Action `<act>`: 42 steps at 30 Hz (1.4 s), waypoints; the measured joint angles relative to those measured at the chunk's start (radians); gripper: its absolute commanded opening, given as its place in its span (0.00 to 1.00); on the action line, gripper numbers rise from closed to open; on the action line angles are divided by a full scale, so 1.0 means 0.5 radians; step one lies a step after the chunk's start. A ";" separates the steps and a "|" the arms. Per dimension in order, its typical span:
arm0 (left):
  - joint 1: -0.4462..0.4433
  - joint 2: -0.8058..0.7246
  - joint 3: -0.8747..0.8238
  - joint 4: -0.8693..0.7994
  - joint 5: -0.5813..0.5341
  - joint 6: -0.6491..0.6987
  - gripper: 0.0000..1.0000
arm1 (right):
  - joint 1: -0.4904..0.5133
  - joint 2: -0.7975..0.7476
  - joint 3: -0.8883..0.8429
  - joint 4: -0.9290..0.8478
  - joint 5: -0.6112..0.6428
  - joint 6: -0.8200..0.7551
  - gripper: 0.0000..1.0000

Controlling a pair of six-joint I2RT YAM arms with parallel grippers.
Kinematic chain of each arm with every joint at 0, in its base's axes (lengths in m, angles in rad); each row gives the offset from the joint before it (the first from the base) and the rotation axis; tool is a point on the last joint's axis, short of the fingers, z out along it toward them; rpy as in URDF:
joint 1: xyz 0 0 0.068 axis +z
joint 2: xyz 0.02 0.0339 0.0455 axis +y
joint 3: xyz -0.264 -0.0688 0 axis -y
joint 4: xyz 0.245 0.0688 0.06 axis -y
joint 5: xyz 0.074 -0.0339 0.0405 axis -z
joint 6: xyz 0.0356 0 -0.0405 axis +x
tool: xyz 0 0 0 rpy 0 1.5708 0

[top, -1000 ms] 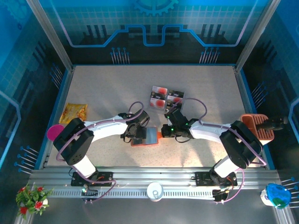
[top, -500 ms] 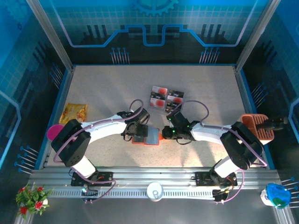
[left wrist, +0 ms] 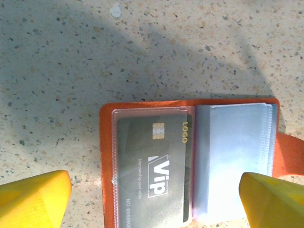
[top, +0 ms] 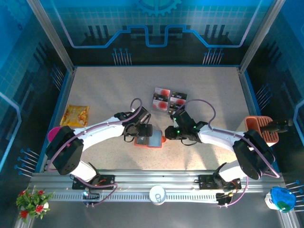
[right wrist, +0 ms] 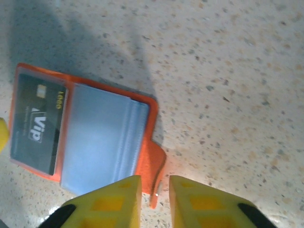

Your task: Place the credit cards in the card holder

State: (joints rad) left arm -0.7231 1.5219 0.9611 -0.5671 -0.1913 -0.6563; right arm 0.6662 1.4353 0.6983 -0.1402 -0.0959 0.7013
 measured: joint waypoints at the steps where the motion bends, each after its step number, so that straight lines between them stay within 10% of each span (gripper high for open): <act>1: 0.000 -0.008 -0.007 0.016 0.012 0.000 0.92 | 0.000 0.000 0.015 0.001 -0.015 -0.003 0.10; 42: 0.000 0.148 -0.204 0.230 0.079 0.062 0.84 | 0.095 0.742 0.399 0.359 -0.305 0.141 0.00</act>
State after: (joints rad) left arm -0.7231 1.5959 0.8589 -0.4519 -0.1520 -0.6254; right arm 0.7136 1.8061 0.8978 0.0391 -0.2485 0.7719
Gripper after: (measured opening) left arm 0.851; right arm 0.063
